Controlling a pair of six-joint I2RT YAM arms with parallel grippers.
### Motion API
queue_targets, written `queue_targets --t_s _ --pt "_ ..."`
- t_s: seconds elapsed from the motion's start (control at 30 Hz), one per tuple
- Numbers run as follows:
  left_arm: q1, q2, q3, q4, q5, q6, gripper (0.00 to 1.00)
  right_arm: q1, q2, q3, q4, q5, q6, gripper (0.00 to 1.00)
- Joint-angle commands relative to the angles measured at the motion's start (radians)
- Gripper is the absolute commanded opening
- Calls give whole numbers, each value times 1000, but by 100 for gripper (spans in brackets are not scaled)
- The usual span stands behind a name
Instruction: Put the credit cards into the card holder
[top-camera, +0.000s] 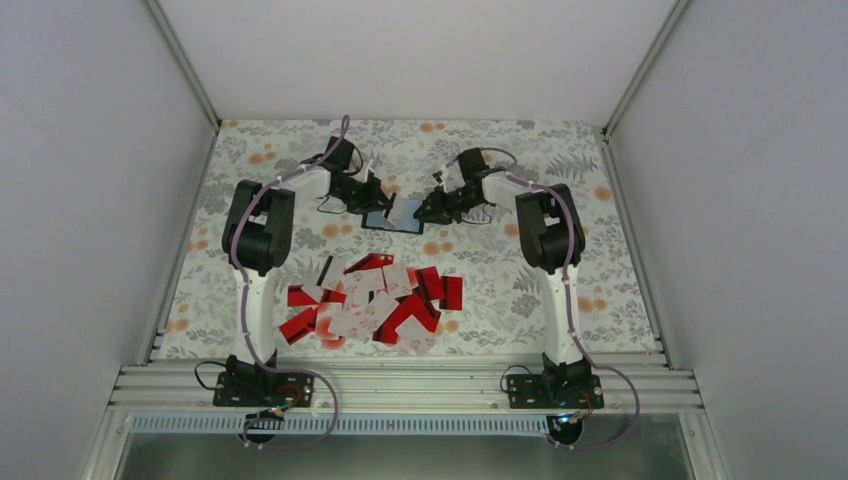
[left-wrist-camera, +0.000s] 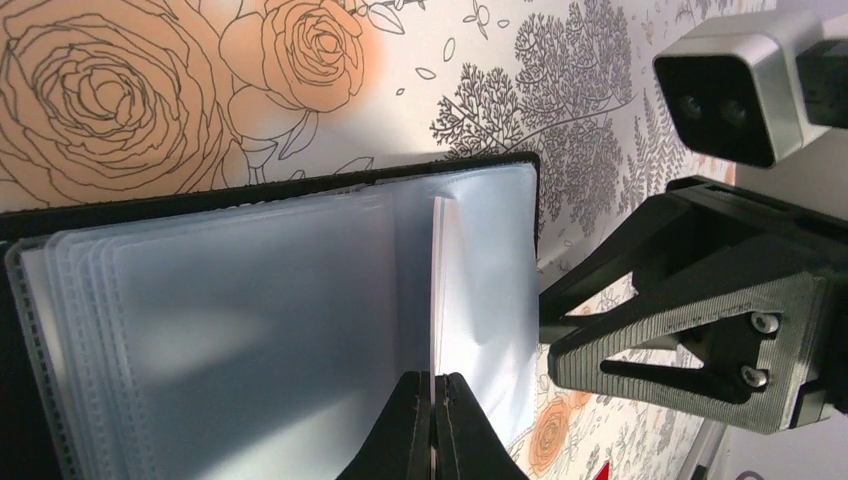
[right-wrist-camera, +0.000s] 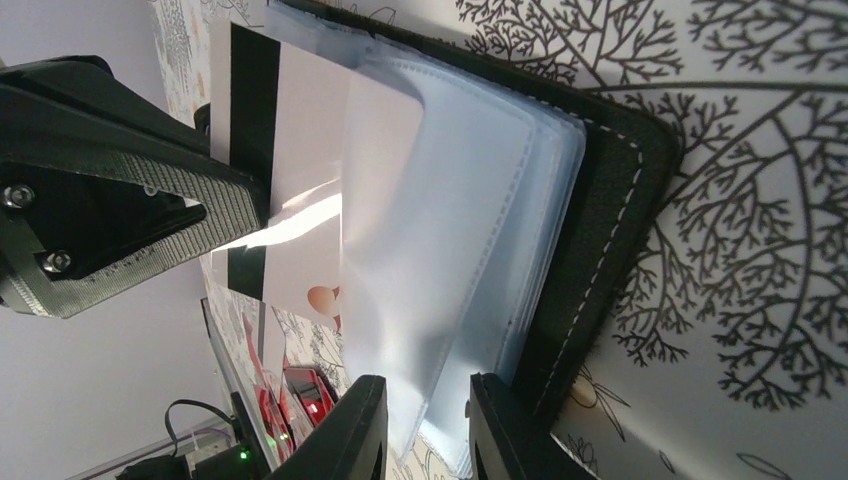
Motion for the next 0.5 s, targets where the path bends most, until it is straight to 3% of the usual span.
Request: queue_targets --t_s 0.0,0.47 --pt "-6 28 12 54 -5 -33 2 -5 16 -33 -21 12 -11 22" --pt "-27 13 -59 115 6 -80 2 -5 9 -44 -30 20 -18 22"
